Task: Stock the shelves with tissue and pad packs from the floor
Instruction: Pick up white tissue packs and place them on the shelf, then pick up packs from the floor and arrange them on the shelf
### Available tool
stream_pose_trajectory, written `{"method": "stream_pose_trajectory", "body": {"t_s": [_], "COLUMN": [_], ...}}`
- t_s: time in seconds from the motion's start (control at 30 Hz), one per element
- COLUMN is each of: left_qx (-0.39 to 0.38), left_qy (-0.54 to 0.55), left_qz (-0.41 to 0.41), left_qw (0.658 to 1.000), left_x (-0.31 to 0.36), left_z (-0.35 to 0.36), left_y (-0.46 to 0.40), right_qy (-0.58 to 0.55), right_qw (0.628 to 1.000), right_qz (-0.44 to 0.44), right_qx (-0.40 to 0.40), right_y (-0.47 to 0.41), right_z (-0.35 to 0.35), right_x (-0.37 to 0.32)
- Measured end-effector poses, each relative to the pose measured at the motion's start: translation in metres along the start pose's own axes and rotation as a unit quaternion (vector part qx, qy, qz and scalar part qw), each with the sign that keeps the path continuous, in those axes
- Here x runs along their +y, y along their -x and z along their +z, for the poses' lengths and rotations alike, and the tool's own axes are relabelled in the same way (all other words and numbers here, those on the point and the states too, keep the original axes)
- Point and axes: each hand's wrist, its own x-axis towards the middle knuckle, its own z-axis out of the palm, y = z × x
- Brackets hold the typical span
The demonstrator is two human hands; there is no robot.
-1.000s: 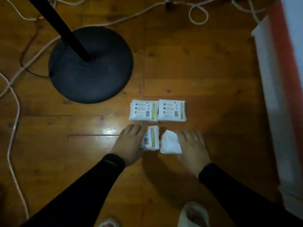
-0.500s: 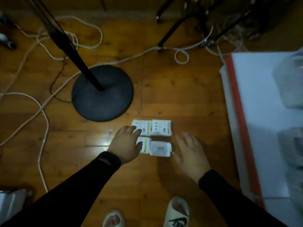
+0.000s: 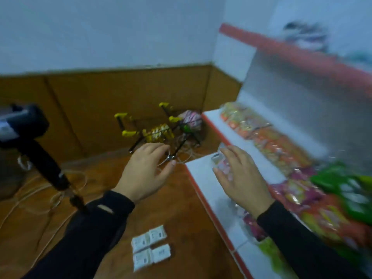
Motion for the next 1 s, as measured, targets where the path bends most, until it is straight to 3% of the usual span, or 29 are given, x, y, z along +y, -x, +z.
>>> {"method": "stream_pose_trajectory", "body": {"t_s": [0.2,0.43,0.67,0.83,1.0], "left_qx": [0.055,0.045,0.020,-0.039,-0.068], "left_qy": [0.048,0.119,0.164,0.167,0.164], "left_qz": [0.164,0.332,0.472,0.517,0.536], "left_qw": [0.984,0.935,0.866,0.838,0.825], "left_x": [0.151,0.340,0.529,0.646,0.734], "left_z": [-0.114,-0.155,-0.142,-0.115,-0.086], "left_y": [-0.024,-0.021,0.026,0.072,0.097], "right_qy": [0.082,0.177,0.257,0.286,0.291], "right_qw": [0.984,0.934,0.871,0.844,0.839], "right_qz": [0.063,0.192,0.341,0.388,0.401], "right_qx": [0.145,0.245,0.243,0.236,0.224], "right_y": [0.064,0.194,0.360,0.459,0.524], "right_z": [-0.211,-0.386,-0.482,-0.529,-0.565], "right_x": [-0.003,0.029,0.078,0.127,0.178]}}
